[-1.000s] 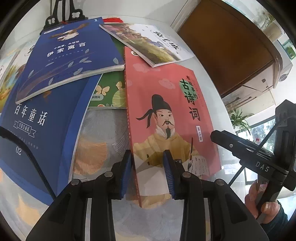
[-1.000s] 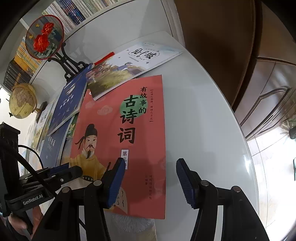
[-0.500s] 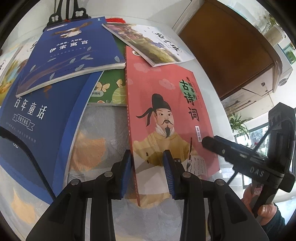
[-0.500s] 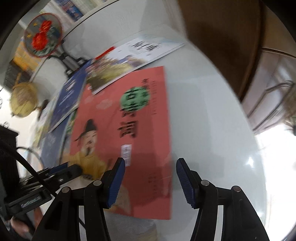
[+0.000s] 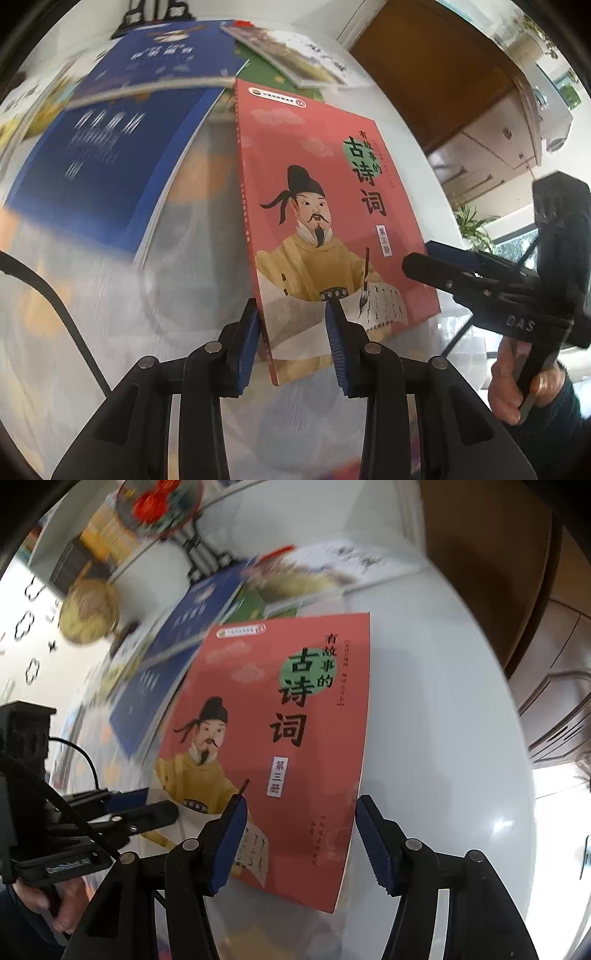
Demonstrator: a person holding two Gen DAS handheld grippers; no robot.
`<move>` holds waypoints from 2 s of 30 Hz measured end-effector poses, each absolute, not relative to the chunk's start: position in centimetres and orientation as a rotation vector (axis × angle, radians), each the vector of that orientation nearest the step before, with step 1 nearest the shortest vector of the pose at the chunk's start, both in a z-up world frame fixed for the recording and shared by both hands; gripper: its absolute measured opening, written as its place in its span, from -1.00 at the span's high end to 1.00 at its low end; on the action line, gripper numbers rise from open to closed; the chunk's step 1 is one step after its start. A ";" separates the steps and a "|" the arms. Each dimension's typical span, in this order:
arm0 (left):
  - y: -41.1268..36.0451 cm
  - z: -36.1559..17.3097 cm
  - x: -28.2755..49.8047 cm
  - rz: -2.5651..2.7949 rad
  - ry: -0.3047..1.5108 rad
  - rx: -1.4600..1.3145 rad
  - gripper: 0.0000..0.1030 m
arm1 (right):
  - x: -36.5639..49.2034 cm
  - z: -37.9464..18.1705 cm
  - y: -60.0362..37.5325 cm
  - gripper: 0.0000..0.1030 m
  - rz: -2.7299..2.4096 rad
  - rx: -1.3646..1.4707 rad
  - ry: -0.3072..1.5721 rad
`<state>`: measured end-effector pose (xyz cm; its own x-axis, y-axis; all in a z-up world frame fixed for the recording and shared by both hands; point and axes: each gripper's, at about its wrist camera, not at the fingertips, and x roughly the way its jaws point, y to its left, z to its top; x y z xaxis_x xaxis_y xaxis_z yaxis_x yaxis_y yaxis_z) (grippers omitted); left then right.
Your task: Organize books
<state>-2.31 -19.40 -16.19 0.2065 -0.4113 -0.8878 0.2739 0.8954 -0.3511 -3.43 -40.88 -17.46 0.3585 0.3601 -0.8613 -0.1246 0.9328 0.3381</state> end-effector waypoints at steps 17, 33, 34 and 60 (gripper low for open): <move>-11.9 -17.2 -8.6 -0.290 1.276 -0.302 0.40 | -8.3 -18.5 -34.3 -0.24 0.435 0.103 1.206; -11.4 -14.8 -9.5 -0.436 1.173 -0.454 0.12 | -10.2 -18.8 -34.8 -0.13 0.436 0.173 1.185; -11.0 -14.0 -9.5 -0.475 1.150 -0.508 0.12 | -10.2 -18.8 -35.2 -0.13 0.439 0.214 1.187; -10.4 -18.0 -5.8 -0.655 1.300 -1.003 0.81 | -7.3 -22.4 -40.5 0.07 0.670 0.971 1.251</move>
